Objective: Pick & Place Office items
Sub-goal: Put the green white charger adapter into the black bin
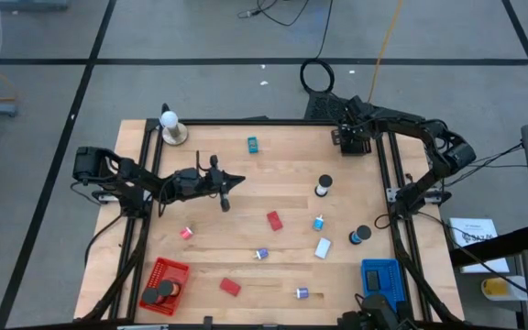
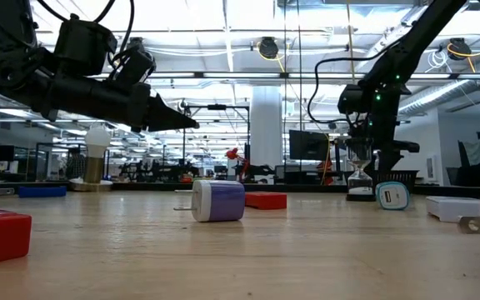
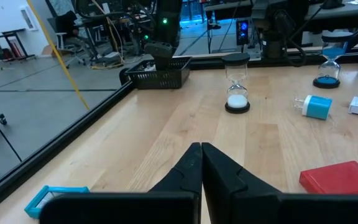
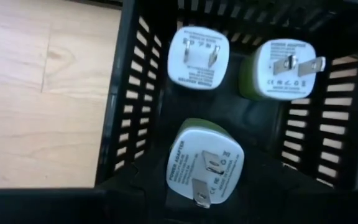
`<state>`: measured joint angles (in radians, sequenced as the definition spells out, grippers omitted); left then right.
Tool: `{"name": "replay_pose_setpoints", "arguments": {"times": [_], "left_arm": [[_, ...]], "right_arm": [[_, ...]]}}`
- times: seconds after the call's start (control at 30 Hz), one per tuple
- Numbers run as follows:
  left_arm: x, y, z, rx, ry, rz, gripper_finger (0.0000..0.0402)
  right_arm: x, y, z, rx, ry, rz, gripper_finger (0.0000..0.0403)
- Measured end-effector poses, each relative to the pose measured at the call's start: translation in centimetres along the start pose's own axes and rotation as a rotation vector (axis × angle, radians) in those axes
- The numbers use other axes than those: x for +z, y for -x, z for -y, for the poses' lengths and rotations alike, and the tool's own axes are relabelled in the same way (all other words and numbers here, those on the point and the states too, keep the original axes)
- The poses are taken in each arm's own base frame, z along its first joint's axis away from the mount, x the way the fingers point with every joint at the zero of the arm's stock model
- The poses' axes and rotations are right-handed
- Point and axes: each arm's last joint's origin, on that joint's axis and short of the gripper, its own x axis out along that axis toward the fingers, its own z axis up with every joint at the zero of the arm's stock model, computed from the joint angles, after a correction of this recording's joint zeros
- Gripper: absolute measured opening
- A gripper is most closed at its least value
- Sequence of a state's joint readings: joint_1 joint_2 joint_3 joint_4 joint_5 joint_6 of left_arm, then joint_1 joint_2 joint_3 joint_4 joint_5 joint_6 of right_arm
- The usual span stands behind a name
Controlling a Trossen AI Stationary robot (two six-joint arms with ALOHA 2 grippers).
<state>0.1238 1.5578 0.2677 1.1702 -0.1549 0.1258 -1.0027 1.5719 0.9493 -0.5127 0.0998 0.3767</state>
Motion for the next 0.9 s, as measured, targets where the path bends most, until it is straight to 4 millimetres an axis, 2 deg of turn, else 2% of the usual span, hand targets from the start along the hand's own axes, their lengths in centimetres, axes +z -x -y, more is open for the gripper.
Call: {"name": "replay_pose_setpoints", "arguments": {"times": [0.23,0.4,0.6,0.8,0.9], "left_arm": [[0.0,0.0,0.0,0.000,0.000,0.000,0.0019],[0.0,0.0,0.0,0.000,0.001,0.000,0.0004],[0.0,0.0,0.0,0.000,0.003,0.000,0.0019],[0.0,0.0,0.0,0.000,0.004,0.000,0.0004],[0.0,0.0,0.0,0.000,0.004,0.001,0.0011]], "right_arm": [[-0.2,-0.8,0.0,-0.012,0.008,-0.032,0.0154],[-0.1,-1.8,-0.2,-0.016,0.028,-0.042,0.0151],[0.0,-1.9,-0.2,-0.014,0.034,-0.033,0.0180],[0.0,-1.9,-0.2,-0.015,0.061,-0.034,0.0207],[0.0,-1.9,-0.2,-0.015,0.070,-0.034,0.0224]]}}
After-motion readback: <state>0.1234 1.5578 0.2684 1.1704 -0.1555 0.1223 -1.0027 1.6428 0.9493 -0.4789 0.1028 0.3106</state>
